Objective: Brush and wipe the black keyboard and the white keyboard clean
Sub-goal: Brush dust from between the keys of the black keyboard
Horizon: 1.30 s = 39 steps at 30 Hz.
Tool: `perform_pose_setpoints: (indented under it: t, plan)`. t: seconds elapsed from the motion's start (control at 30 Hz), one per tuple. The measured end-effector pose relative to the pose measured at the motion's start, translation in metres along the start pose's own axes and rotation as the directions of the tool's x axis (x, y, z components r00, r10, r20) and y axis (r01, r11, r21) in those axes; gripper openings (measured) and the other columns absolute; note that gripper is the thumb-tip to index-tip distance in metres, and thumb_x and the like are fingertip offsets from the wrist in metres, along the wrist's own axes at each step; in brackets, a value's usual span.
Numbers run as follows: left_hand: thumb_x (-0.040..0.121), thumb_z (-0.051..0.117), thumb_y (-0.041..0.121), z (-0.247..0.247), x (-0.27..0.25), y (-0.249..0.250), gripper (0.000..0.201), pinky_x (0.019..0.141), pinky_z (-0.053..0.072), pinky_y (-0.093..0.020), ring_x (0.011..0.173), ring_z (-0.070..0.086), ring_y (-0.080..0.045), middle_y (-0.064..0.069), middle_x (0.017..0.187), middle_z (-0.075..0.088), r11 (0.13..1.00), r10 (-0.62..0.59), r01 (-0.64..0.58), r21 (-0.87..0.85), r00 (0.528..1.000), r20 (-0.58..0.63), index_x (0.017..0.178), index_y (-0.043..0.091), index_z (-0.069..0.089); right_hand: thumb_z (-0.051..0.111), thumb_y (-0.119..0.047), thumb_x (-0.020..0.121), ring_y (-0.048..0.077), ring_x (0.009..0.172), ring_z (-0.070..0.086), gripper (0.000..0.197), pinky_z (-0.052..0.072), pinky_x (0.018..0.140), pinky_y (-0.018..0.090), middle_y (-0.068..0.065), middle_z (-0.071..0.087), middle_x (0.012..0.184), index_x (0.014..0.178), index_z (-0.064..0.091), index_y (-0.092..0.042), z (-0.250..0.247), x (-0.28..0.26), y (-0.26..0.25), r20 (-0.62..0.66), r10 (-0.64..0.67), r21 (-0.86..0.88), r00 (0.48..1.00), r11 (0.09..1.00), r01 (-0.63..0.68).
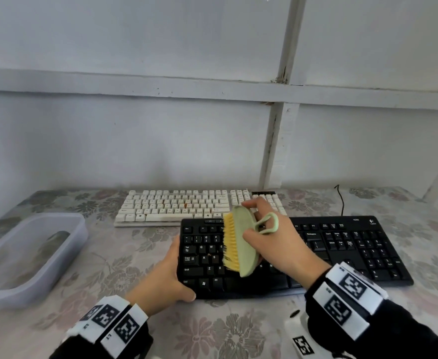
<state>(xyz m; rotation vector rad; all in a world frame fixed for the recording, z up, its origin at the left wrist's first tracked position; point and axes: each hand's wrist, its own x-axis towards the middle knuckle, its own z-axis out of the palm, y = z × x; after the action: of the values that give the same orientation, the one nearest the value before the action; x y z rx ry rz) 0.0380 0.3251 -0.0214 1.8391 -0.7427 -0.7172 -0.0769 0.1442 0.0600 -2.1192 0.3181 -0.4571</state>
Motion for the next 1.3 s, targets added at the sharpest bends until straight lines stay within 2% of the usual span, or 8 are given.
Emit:
perform_pose_setpoints:
  t: [0.2,0.3,0.37,0.47,0.57,0.73,1.03,1.3]
  plan:
    - [0.062,0.065,-0.01,0.0,0.001,-0.001,0.113,0.077,0.055,-0.042,0.098,0.062,-0.033,-0.009,0.108,0.063,1.0,0.001,-0.001,-0.002,1.0,0.01,0.141,0.05,0.011,0.054,-0.007,0.081,0.01,0.058,0.05,0.033,0.044,0.049,0.022,0.001,0.061,0.079,0.106,0.051,-0.029,-0.002,-0.031,0.006,0.177,0.084,-0.078,0.981,0.994,-0.072]
    - [0.064,0.064,-0.012,0.0,0.0,0.0,0.112,0.078,0.055,-0.039,0.1,0.062,-0.028,-0.006,0.112,0.061,1.0,0.009,-0.009,-0.008,1.0,0.007,0.14,0.05,0.011,0.055,-0.004,0.08,0.003,0.066,0.06,0.034,0.048,0.052,0.017,-0.002,0.066,0.091,0.105,0.054,-0.027,-0.01,-0.02,-0.006,0.108,0.033,-0.024,0.994,0.999,-0.03]
    - [0.064,0.064,-0.012,0.001,-0.001,0.0,0.111,0.078,0.055,-0.037,0.1,0.062,-0.026,-0.005,0.112,0.061,1.0,0.01,-0.01,-0.004,1.0,0.005,0.141,0.05,0.011,0.054,-0.001,0.082,-0.005,0.055,0.056,0.036,0.042,0.046,0.013,-0.002,0.065,0.088,0.11,0.053,-0.023,-0.011,-0.005,-0.013,0.025,-0.01,0.031,1.0,0.999,0.009]
    - [0.064,0.065,-0.009,0.0,-0.001,0.0,0.111,0.078,0.056,-0.037,0.1,0.063,-0.026,-0.005,0.111,0.062,1.0,0.011,-0.011,0.0,1.0,0.008,0.141,0.049,0.01,0.052,-0.003,0.084,0.001,0.058,0.057,0.036,0.045,0.045,0.016,0.002,0.062,0.088,0.114,0.05,-0.022,-0.003,0.011,-0.014,-0.028,-0.038,0.032,0.999,0.999,0.039]
    - [0.061,0.066,-0.006,-0.001,-0.001,-0.001,0.111,0.081,0.057,-0.038,0.099,0.063,-0.021,-0.003,0.111,0.063,1.0,0.017,-0.017,-0.002,1.0,0.006,0.14,0.05,0.013,0.053,-0.003,0.084,0.011,0.076,0.064,0.035,0.055,0.055,0.022,0.002,0.063,0.098,0.113,0.048,-0.022,0.006,0.005,-0.004,0.03,-0.015,0.013,0.999,1.0,0.015]
    - [0.064,0.066,-0.01,0.0,0.001,-0.004,0.109,0.075,0.057,-0.031,0.097,0.063,-0.021,-0.004,0.109,0.063,1.0,0.012,-0.012,-0.002,1.0,-0.002,0.139,0.049,0.013,0.055,-0.006,0.082,0.006,0.063,0.055,0.033,0.046,0.053,0.017,0.003,0.065,0.091,0.108,0.05,-0.026,0.009,-0.025,0.003,0.189,0.029,-0.053,0.981,0.998,-0.019]
    - [0.065,0.066,-0.01,0.0,-0.001,-0.002,0.102,0.08,0.056,-0.033,0.097,0.063,-0.02,-0.003,0.11,0.063,0.999,0.027,-0.027,0.019,0.999,-0.025,0.116,0.064,0.018,0.051,-0.003,0.085,0.007,0.063,0.058,0.036,0.046,0.048,0.015,0.006,0.064,0.093,0.114,0.047,-0.024,0.013,0.007,-0.01,0.032,-0.032,0.029,0.999,0.999,0.032]
    - [0.063,0.066,-0.01,-0.001,0.002,-0.003,0.108,0.082,0.057,-0.039,0.099,0.063,-0.019,-0.002,0.11,0.063,1.0,-0.003,0.003,0.023,1.0,-0.017,0.134,0.052,0.015,0.054,-0.008,0.082,0.012,0.067,0.056,0.031,0.049,0.056,0.025,0.008,0.065,0.091,0.105,0.05,-0.028,0.013,-0.027,-0.002,0.197,0.05,-0.047,0.979,0.998,-0.041]
